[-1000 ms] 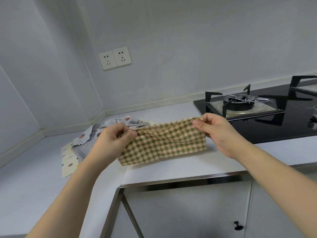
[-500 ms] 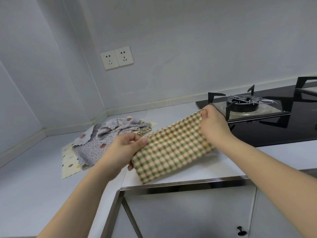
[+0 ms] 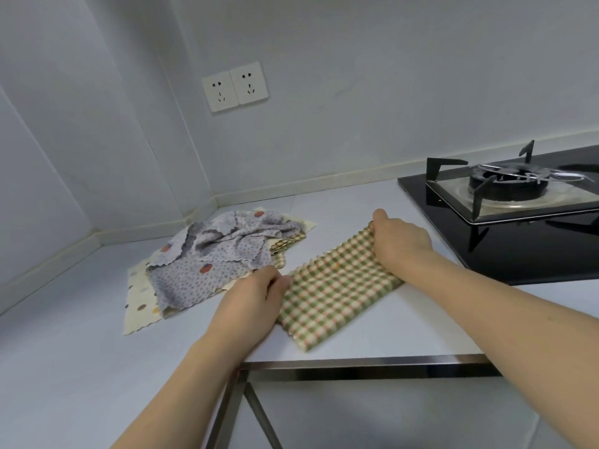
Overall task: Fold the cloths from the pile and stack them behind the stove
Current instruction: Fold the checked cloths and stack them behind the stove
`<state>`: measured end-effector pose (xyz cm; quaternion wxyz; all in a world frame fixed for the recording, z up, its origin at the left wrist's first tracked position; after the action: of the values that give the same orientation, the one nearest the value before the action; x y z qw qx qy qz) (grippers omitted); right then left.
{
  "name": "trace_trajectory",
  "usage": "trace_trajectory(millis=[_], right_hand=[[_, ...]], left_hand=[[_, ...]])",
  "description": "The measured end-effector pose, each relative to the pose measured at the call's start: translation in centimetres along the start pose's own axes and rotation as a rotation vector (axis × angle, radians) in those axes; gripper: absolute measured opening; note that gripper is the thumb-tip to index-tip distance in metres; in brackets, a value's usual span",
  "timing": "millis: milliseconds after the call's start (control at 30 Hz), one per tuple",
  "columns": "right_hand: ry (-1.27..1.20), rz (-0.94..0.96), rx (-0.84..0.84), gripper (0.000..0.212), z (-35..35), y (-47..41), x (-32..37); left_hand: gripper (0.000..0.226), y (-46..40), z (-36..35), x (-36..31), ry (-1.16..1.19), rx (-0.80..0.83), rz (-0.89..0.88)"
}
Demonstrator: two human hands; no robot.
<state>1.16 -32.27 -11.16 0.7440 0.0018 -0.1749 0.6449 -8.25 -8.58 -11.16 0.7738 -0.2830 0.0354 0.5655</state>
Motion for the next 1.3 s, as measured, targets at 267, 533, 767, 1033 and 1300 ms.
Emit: trace_trajectory(millis=[267, 533, 767, 1033, 1300], right_hand=[[0.206, -0.006, 0.005, 0.038, 0.2, -1.6, 1.6], [0.086, 0.090, 0.133, 0.058, -1.7, 4.0, 4.8], [-0.112, 0.086, 0.164, 0.052, -2.2, 4.0, 3.7], [-0.039, 0.082, 0.124, 0.044, -1.7, 3.1, 2.8], [0.028, 0.054, 0.248, 0.061, -2.7, 3.0, 2.7]], left_hand=[[0.032, -0.4, -0.8, 1.2, -0.063, 0.012, 0.012], [0.033, -0.5, -0.8, 1.0, -0.047, 0.036, 0.049], [0.037, -0.5, -0.5, 0.9, 0.064, 0.085, 0.125], [0.040, -2.6, -1.0, -0.4, 0.034, 0.184, 0.223], [0.043, -6.1, -2.9, -1.3, -0.067, 0.263, 0.150]])
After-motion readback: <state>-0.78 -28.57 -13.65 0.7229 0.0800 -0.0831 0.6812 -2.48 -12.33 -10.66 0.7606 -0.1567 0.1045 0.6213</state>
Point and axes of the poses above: each hand's wrist, its own y-axis away from the middle knuckle, its own z-axis out of the back of the hand, x = y × z, the point moved 3 cm from there along -y, towards the middle knuckle, and after that the axes turned 8 degrees about -z, right-handed, at the moved point
